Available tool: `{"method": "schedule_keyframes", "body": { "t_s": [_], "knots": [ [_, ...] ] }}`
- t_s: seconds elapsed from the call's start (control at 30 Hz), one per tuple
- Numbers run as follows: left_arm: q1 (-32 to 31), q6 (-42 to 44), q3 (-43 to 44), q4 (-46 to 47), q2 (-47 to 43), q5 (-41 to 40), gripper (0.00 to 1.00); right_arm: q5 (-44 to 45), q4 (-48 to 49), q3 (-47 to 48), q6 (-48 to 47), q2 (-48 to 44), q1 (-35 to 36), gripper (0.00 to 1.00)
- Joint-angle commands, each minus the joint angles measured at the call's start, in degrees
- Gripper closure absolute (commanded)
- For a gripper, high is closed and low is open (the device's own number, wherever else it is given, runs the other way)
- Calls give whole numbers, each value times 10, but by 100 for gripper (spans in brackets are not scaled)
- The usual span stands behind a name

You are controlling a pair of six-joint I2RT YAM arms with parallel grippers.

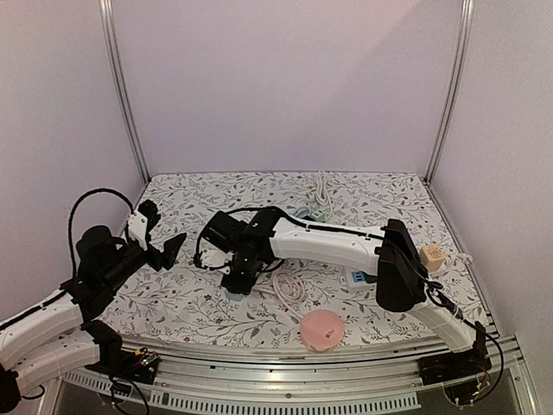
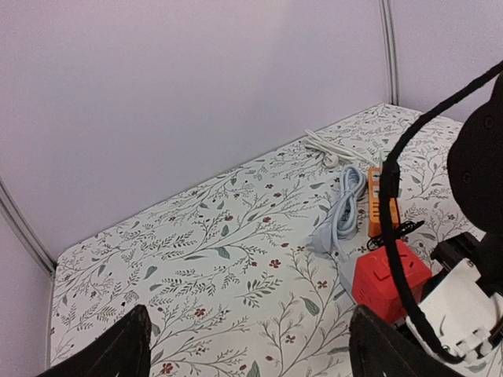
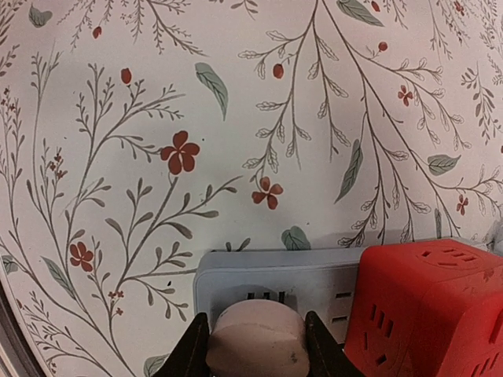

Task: Insert the plug
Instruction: Insert the plug into the socket.

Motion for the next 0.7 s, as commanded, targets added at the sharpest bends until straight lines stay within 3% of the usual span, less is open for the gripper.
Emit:
{"method": "schedule_keyframes", "body": {
  "t_s": [0.0,0.3,0.37,0.47,0.67],
  "knots": [
    [7,-1,12,-23,-4,10,15,1,-258,-115,-4,37,19,100],
    [7,4,11,-28,-11,14,15,9,-280,-1,-16,23,23,100],
    [7,5,10,-28,-13,14,15,12,-259,8,-29,33,23,100],
    [7,3,7,-22,-12,16,15,4,-205,8,-46,50,16,90],
    [8,1,6,-22,-12,20,15,-44,-151,3,-71,83,0,91]
  ]
}}
